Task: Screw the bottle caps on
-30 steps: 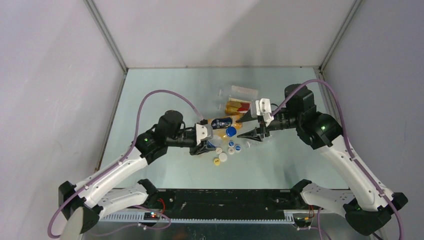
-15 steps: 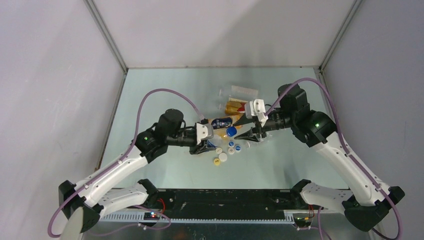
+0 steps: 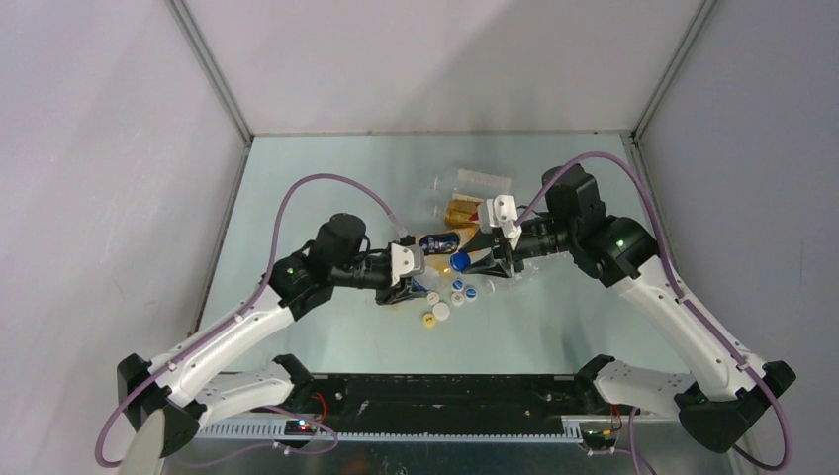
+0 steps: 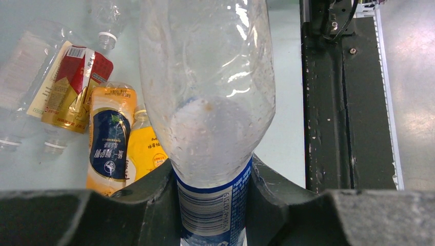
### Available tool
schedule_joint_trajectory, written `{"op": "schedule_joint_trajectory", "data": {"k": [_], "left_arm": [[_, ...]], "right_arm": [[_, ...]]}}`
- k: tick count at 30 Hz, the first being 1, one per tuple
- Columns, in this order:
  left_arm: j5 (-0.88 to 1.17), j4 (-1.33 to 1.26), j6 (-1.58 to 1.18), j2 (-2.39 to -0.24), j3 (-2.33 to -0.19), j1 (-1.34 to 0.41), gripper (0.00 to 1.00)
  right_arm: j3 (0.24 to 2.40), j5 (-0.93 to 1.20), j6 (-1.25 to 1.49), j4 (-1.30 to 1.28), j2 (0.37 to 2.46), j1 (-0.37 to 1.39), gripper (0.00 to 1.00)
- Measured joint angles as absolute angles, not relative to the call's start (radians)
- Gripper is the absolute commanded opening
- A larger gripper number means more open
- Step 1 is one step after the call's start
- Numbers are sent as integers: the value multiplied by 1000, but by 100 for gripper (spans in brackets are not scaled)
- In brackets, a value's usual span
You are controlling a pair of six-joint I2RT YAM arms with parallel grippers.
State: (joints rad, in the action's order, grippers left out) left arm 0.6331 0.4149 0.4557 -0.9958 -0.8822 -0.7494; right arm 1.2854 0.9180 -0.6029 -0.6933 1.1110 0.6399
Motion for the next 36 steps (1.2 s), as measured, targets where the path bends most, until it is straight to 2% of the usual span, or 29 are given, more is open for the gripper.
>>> {"op": "schedule_joint_trajectory", "data": {"k": [6,9,16,21,26,27,31,33,36], "left_arm": [[614,429,464,-999,-893,-760,9],[565,429,471,-1000,-894,-775,8],[286,396,501,-988,-894,-855,8],[-5,308,575,-983,-879,-939,8],[-260,206,657,-1011,-847,-1014,3],[-287,195,665,-1020,-844,-1018,2],[-339,173,686,-1035,-841,-1020,1],[-320,172,684,-1032,-841,-1009,2],[-245,208,681,-1032,-853,-978,2]], "right_arm": [[1285,907,-583,-698,1114,640,21],[1285,875,-524,-694,1114,643,1],[1285,668,-208,-656,1116,671,0],[1286,486,202,-602,1122,674,0],[1288,423,610,-587,1158,630,0],[1288,416,670,-584,1167,624,3],[1288,400,745,-568,1182,615,37],[1288,400,699,-559,1177,617,46],[1288,407,552,-559,1162,620,50]]}}
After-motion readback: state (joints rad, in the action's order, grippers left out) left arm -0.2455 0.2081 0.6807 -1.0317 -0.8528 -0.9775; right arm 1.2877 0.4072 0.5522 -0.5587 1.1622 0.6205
